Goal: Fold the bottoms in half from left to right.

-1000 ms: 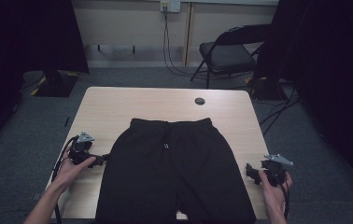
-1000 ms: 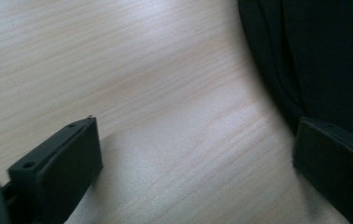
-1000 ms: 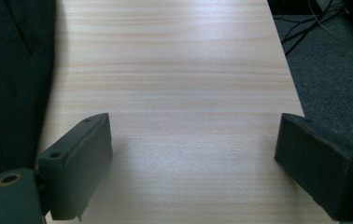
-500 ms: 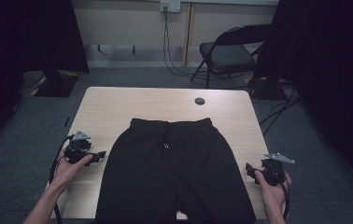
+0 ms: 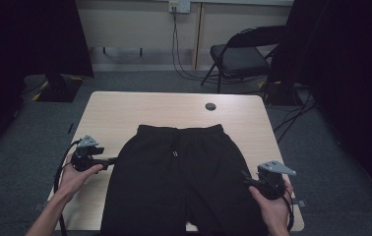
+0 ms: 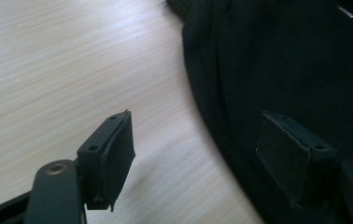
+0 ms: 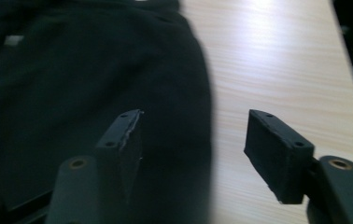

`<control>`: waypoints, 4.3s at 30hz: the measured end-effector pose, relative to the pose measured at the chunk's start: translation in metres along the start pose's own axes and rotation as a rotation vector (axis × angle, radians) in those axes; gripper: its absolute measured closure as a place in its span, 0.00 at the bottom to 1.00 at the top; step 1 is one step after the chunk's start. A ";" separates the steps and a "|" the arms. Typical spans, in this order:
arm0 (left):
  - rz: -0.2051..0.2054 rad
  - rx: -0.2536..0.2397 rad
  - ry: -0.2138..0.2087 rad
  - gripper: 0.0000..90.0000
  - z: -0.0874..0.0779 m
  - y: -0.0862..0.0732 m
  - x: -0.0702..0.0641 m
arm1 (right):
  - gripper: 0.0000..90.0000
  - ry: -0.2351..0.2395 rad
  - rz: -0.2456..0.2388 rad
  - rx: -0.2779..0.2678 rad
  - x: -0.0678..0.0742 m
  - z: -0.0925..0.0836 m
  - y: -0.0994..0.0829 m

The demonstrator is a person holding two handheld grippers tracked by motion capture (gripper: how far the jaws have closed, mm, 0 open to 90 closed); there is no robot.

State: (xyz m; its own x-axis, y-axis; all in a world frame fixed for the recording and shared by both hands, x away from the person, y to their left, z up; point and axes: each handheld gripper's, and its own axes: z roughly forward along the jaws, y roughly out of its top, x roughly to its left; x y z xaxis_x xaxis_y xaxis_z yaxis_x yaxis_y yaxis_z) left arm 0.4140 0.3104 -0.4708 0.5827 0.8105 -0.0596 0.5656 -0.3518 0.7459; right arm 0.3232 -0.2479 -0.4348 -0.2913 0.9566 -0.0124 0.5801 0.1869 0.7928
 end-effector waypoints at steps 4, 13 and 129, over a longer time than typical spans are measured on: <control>0.013 -0.009 -0.013 0.32 0.002 0.006 -0.007 | 0.47 0.063 -0.064 -0.014 0.032 -0.008 0.008; 0.013 -0.033 -0.057 0.50 0.007 0.010 -0.013 | 0.55 0.278 -0.234 0.014 0.129 -0.004 0.031; -0.068 0.053 -0.141 0.99 0.102 0.061 -0.027 | 0.99 0.623 -0.469 0.177 0.330 0.095 0.018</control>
State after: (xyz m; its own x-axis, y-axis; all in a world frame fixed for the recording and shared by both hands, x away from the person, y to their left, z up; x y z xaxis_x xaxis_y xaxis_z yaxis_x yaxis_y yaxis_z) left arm 0.4924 0.2190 -0.4918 0.6161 0.7608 -0.2040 0.6341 -0.3254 0.7015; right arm 0.3100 0.0920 -0.4825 -0.8761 0.4780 0.0635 0.3885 0.6218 0.6800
